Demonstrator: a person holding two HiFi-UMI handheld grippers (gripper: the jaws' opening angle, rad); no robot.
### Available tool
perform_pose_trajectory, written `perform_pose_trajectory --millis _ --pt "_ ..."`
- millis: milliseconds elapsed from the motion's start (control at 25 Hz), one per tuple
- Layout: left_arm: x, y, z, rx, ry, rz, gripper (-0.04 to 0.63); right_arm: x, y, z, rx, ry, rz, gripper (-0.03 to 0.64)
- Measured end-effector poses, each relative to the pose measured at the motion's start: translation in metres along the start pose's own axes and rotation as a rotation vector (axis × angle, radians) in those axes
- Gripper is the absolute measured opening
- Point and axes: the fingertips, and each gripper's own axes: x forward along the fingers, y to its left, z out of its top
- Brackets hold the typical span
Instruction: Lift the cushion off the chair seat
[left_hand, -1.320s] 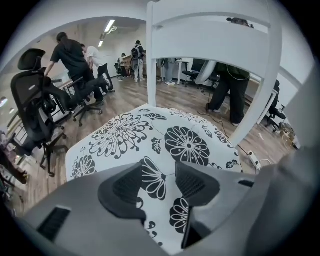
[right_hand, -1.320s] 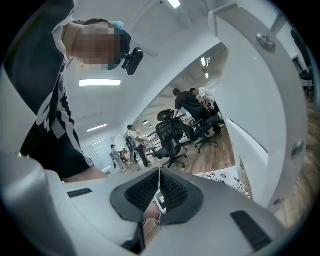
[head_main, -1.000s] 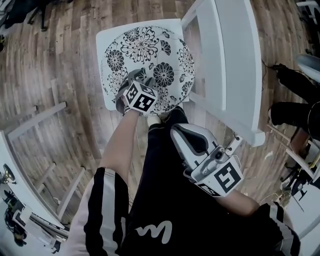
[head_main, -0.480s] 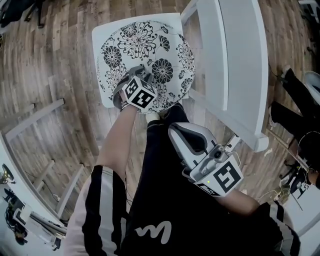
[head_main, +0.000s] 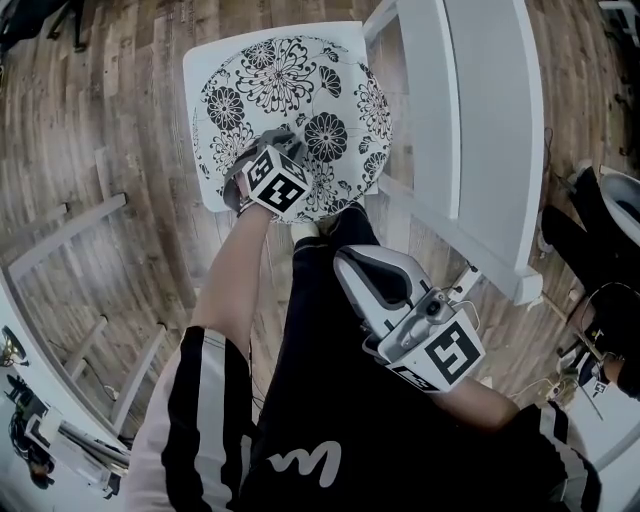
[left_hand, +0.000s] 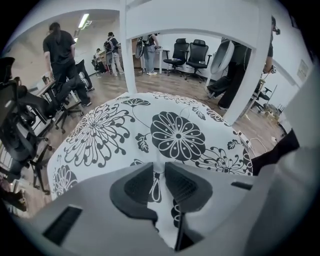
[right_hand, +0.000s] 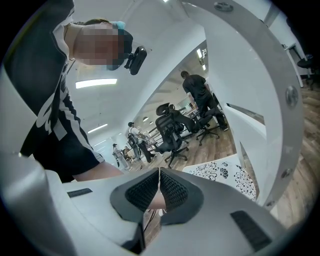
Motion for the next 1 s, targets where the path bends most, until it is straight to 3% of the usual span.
perform_pose_trajectory --millis 280,440,800,1000 --pt "-0.003 0.001 -0.002 -0.089 -0.012 -0.012 0.021 -0.003 0.004 0.000 0.017 -0.007 0.016 0.021" --pt "-0.006 0.001 -0.001 -0.086 -0.024 0.001 0.014 -0.004 0.003 0.003 0.012 -0.015 0.002 0.021" --pt "-0.026 0.002 0.007 -0.127 -0.133 0.061 0.012 -0.002 -0.003 0.010 -0.010 -0.023 -0.022 0.021" --pt "-0.052 0.000 0.011 -0.219 -0.252 0.106 0.012 -0.002 0.000 0.016 -0.033 -0.042 -0.034 0.021"
